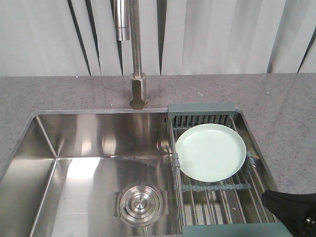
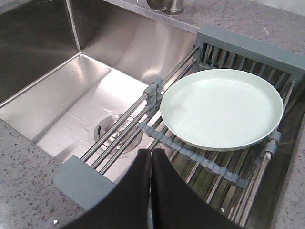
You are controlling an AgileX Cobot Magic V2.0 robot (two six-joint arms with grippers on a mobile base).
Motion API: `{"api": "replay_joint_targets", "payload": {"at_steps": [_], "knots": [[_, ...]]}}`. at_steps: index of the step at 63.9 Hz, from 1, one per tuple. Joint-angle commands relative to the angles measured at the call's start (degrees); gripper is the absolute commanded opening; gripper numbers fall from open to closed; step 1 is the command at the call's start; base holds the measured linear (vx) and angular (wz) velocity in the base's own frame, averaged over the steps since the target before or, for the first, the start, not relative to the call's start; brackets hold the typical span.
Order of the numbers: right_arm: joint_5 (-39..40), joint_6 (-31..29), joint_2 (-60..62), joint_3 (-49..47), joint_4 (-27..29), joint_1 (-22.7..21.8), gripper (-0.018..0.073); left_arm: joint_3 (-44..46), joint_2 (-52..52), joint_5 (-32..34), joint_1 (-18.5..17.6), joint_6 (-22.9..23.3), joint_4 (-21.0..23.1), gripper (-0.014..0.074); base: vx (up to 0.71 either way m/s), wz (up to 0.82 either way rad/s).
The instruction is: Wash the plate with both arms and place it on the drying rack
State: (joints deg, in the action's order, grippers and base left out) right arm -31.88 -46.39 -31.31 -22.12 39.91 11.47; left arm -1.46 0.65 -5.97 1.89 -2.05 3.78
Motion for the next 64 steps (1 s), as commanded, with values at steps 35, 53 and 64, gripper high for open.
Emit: {"api": "replay_joint_targets", "payload": {"at_steps": [35,53,64], "knots": [[2.40,-0.60,-0.14,-1.44,1.48,-0.17,-0.0004,1.40,0.85,4.58,0.00,0.63,0.13,-0.0006,0.00,0.00],[7.75,-0.20,7.51,2.29,-0.47,-0.17,-0.0004,1.40,0.85,4.58,0.00,0.63,0.13,-0.0006,0.00,0.00],[17.97,8.53,16.34,10.90,-3.36,-0.17,-0.0004,1.40,0.85,4.58,0.00,0.63,0.13,-0.0006,0.00,0.00]]}}
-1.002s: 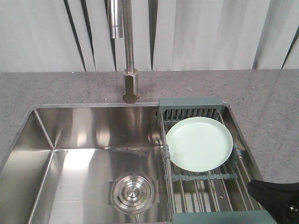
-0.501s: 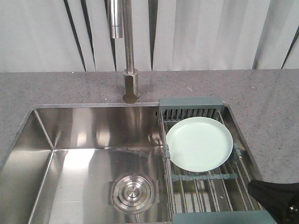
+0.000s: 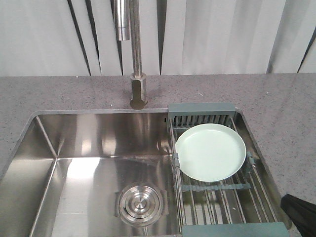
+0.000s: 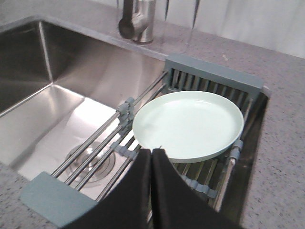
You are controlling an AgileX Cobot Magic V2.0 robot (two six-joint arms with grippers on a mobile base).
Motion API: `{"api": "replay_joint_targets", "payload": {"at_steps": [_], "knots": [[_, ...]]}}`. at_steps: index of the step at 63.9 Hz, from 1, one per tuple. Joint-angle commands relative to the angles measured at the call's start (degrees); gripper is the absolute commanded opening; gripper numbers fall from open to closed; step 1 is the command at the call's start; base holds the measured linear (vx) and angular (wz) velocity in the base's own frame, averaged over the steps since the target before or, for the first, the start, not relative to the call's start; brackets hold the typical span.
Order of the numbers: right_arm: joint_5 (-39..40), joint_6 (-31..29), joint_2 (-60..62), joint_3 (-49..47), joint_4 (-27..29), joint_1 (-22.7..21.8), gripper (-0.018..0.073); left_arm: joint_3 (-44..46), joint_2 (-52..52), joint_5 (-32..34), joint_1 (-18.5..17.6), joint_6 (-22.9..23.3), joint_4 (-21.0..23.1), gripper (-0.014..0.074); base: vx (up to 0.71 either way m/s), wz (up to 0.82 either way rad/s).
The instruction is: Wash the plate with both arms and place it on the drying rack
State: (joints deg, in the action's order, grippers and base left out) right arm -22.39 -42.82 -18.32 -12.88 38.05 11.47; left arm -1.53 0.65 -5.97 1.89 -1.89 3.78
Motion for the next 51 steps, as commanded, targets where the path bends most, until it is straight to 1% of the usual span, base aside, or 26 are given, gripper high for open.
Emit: {"api": "replay_joint_targets", "payload": {"at_steps": [1,6,11,15,17,18,21,25,28,39,42,51], "knots": [[9.10,6.14,4.02,2.25,-2.25,-0.19,-0.0004,1.47,0.85,4.58,0.00,0.47,0.13,-0.0006,0.00,0.00],[12.27,13.08,7.91,5.18,-8.06,-0.24,-0.0004,1.47,0.85,4.58,0.00,0.47,0.13,-0.0006,0.00,0.00],[15.32,21.36,11.20,7.27,-16.34,-0.24,-0.0004,1.47,0.85,4.58,0.00,0.47,0.13,-0.0006,0.00,0.00],[17.60,28.10,13.16,8.48,-21.93,-0.24,-0.0004,1.47,0.85,4.58,0.00,0.47,0.13,-0.0006,0.00,0.00],[18.74,30.41,13.90,9.17,-24.52,-0.24,-0.0004,1.47,0.85,4.58,0.00,0.47,0.13,-0.0006,0.00,0.00],[22.39,35.76,15.84,10.91,-31.43,-0.24,-0.0004,1.47,0.85,4.58,0.00,0.47,0.13,-0.0006,0.00,0.00],[25.22,37.96,16.57,12.16,-34.02,-0.34,-0.0004,1.47,0.85,4.58,0.00,0.47,0.13,-0.0006,0.00,0.00],[27.98,39.00,17.42,13.50,-35.70,-0.71,-0.0004,1.47,0.85,4.58,0.00,0.47,0.13,-0.0006,0.00,0.00],[30.33,39.50,17.93,14.65,-35.71,-1.54,-0.0004,1.47,0.85,4.58,0.00,0.47,0.13,-0.0006,0.00,0.00],[30.72,39.80,19.24,14.67,-35.76,-7.16,-0.0004,1.47,0.85,4.58,0.00,0.47,0.13,-0.0006,0.00,0.00],[30.92,39.80,19.24,14.73,-35.76,-8.11,-0.0004,1.47,0.85,4.58,0.00,0.47,0.13,-0.0006,0.00,0.00],[31.70,39.80,19.24,14.73,-35.76,-8.39,-0.0004,1.47,0.85,4.58,0.00,0.47,0.13,-0.0006,0.00,0.00]]}}
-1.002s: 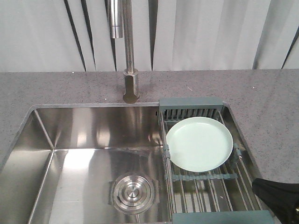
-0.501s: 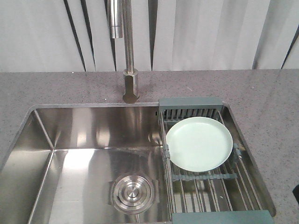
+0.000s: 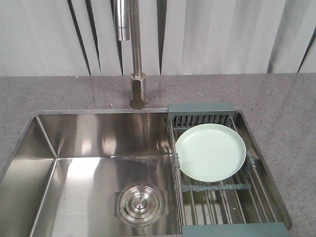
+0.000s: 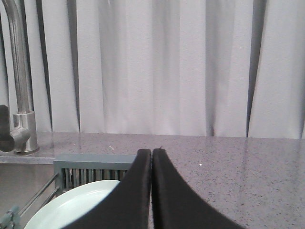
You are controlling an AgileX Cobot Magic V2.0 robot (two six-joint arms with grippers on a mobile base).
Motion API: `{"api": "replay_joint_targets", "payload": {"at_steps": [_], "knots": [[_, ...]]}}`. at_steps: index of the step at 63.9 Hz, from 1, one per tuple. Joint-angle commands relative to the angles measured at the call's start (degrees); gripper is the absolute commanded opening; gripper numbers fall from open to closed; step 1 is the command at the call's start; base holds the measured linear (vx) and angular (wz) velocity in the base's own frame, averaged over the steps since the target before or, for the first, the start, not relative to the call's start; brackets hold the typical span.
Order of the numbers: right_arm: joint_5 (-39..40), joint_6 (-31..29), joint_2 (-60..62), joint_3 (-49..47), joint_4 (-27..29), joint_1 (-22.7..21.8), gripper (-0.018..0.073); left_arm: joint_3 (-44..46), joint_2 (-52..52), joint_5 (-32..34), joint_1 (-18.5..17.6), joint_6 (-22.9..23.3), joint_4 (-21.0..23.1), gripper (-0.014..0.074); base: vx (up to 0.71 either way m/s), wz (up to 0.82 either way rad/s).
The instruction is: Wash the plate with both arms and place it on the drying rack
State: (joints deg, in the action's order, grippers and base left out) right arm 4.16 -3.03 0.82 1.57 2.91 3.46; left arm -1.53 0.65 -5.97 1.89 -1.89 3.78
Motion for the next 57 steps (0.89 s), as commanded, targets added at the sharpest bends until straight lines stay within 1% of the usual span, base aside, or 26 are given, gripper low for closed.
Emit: {"api": "replay_joint_targets", "payload": {"at_steps": [1,57], "knots": [[5.25,0.01,0.11,0.28,-0.63,-0.38,-0.0004,1.47,0.85,4.58,0.00,0.47,0.13,-0.0006,0.00,0.00],[5.45,0.01,0.11,0.17,-0.57,-0.38,-0.0004,1.47,0.85,4.58,0.00,0.47,0.13,-0.0006,0.00,0.00]]}}
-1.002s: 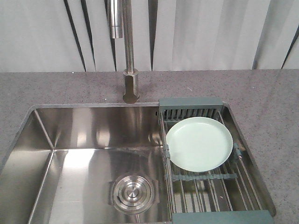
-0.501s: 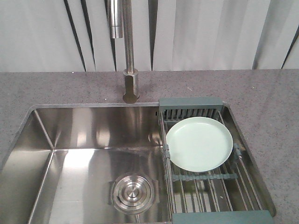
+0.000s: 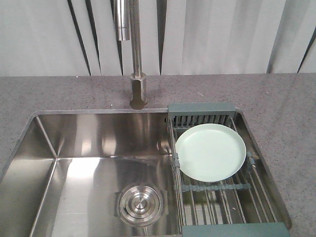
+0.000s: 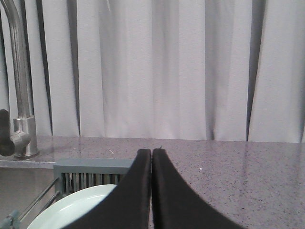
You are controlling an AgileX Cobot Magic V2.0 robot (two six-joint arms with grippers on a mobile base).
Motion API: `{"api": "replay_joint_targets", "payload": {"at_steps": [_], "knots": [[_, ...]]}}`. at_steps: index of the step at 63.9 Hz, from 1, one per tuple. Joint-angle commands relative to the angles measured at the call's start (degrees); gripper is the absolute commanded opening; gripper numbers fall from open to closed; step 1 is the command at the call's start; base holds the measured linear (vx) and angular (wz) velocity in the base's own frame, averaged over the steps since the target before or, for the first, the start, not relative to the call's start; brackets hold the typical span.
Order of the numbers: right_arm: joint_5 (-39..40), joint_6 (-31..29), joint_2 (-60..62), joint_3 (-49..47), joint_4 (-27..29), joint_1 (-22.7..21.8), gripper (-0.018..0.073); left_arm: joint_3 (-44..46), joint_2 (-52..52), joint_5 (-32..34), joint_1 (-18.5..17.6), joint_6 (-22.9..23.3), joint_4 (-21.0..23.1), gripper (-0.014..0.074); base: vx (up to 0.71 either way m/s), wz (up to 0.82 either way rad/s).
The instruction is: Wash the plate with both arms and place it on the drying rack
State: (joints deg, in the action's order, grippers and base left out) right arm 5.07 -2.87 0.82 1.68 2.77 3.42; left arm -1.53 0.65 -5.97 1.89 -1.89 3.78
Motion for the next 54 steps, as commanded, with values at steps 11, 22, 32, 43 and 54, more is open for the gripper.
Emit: {"api": "replay_joint_targets", "payload": {"at_steps": [11,22,32,43,54], "knots": [[4.54,-0.15,0.11,0.06,-0.44,-0.34,-0.0004,1.47,0.85,4.58,0.00,0.47,0.13,-0.0006,0.00,0.00],[4.54,-0.15,0.11,0.06,-0.44,-0.34,-0.0004,1.47,0.85,4.58,0.00,0.47,0.13,-0.0006,0.00,0.00],[4.54,-0.15,0.11,0.06,-0.44,-0.34,-0.0004,1.47,0.85,4.58,0.00,0.47,0.13,-0.0006,0.00,0.00],[4.54,-0.15,0.11,0.06,-0.44,-0.34,-0.0004,1.47,0.85,4.58,0.00,0.47,0.13,-0.0006,0.00,0.00],[4.28,-0.15,0.11,0.07,-0.44,-0.34,-0.0004,1.47,0.85,4.58,0.00,0.47,0.13,-0.0006,0.00,0.00]]}}
